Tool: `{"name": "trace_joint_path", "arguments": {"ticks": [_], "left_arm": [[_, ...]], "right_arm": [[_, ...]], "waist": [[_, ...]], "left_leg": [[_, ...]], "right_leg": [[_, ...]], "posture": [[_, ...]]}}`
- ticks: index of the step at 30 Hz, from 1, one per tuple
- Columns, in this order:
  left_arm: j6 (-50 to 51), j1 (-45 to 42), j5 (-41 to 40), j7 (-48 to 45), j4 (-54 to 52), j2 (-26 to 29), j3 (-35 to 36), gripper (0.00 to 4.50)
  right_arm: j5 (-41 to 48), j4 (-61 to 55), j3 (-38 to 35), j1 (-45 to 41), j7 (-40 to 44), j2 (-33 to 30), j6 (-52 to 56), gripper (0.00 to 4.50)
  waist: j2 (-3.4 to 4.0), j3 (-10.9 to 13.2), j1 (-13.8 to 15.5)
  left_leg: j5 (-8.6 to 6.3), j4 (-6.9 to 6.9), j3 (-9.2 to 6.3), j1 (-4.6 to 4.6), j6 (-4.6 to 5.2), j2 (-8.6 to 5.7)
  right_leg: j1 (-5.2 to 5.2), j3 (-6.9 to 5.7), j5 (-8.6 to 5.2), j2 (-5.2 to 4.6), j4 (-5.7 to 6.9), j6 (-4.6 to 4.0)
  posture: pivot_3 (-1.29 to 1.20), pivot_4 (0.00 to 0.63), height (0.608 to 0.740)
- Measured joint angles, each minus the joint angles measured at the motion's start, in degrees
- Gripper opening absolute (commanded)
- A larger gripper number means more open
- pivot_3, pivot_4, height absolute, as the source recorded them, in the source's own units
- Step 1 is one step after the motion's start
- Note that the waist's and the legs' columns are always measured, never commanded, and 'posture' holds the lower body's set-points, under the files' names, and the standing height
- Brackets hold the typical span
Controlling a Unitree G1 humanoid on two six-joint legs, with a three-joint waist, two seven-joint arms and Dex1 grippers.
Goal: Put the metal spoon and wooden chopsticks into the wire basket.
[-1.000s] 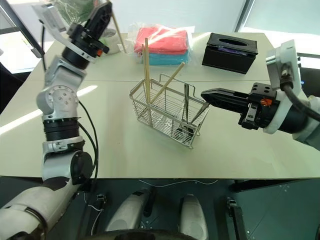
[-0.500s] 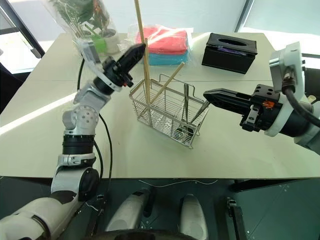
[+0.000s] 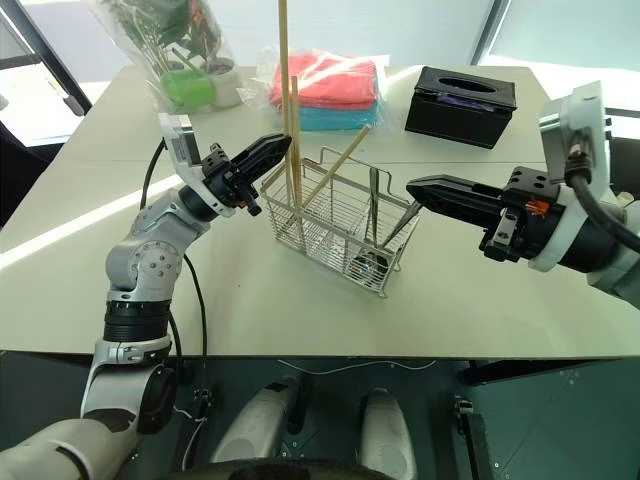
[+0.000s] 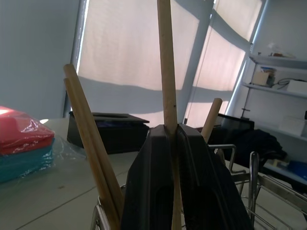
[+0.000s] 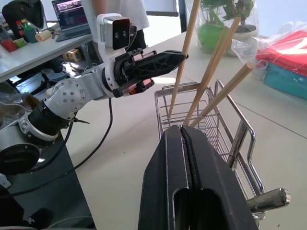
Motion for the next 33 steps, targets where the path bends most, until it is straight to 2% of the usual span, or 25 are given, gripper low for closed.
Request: {"name": "trace_joint_path", "arguments": {"ticks": [10,13,15,19,20,26,30,33], "left_arm": [[-2.24,1.72,3.28,0.81,0.01,0.84,-1.01,0.03],[-3.26,2.62,4.05,0.88,0.01,0.89,-1.09,1.07],[-3.66,3.54,4.72,0.86,0.19,0.92,-1.12,1.96],[-3.92,3.67,5.18,0.97,0.30,0.92,-1.14,4.07],[-3.95,3.68,5.19,1.02,0.30,0.92,-1.14,4.44],[-4.58,3.32,5.55,2.53,0.48,0.67,-0.84,4.44],[-3.45,-2.49,2.63,8.68,2.49,-0.90,3.28,4.44],[-3.39,-7.66,2.08,14.43,4.76,0.44,7.48,4.44]], "right_arm": [[-0.02,0.14,0.48,-0.76,0.05,0.00,-0.28,0.00],[-0.03,0.34,0.61,-1.28,0.10,0.00,-0.28,0.00],[-0.03,0.44,0.63,-1.28,0.11,0.00,-0.28,0.00],[-0.10,0.83,0.71,-1.35,0.25,-0.01,-0.28,0.00],[-0.14,0.96,0.72,-1.36,0.30,-0.01,-0.28,0.00],[-0.63,1.15,1.35,-1.47,0.84,-0.01,-0.28,0.00],[-1.39,1.28,1.61,-1.49,1.57,0.00,-0.28,0.00],[-2.31,1.60,1.56,-1.05,2.23,0.08,-0.28,0.00]], "waist": [[0.00,0.00,-0.03],[0.00,0.00,-0.04],[0.00,0.00,-0.06],[0.00,0.00,-0.04],[0.01,0.00,-0.04],[0.00,0.00,-0.03],[-0.02,0.01,0.02],[0.00,0.00,-0.17]], "left_leg": [[-0.01,-0.01,0.00,0.00,0.00,0.01],[-0.01,-0.03,0.00,-0.01,0.00,0.01],[-0.01,-0.04,0.00,-0.01,0.00,0.01],[-0.02,-0.04,-0.01,-0.01,0.00,0.01],[-0.02,-0.04,0.00,-0.01,0.00,0.01],[-0.02,-0.05,-0.01,-0.01,0.00,0.01],[-0.08,-0.04,-0.05,-0.04,-0.09,0.00],[-0.02,-0.05,-0.02,-0.01,0.00,0.00]], "right_leg": [[-0.02,0.00,-0.01,-0.02,0.00,-0.01],[-0.02,0.00,-0.01,-0.02,-0.03,-0.01],[-0.02,0.00,-0.01,-0.03,-0.04,-0.02],[-0.02,0.00,-0.01,-0.03,-0.06,-0.02],[-0.02,0.00,-0.01,-0.03,-0.06,-0.02],[-0.02,0.00,-0.01,-0.03,-0.06,-0.02],[-0.03,-0.05,0.00,-0.02,-0.07,0.00],[-0.02,-0.03,0.00,0.00,-0.07,0.02]], "posture": [[0.00,0.150,0.740],[0.00,0.150,0.740],[0.00,0.150,0.740],[0.00,0.150,0.740],[0.00,0.150,0.740],[0.00,0.150,0.740],[0.00,0.150,0.740],[0.00,0.150,0.740]]}}
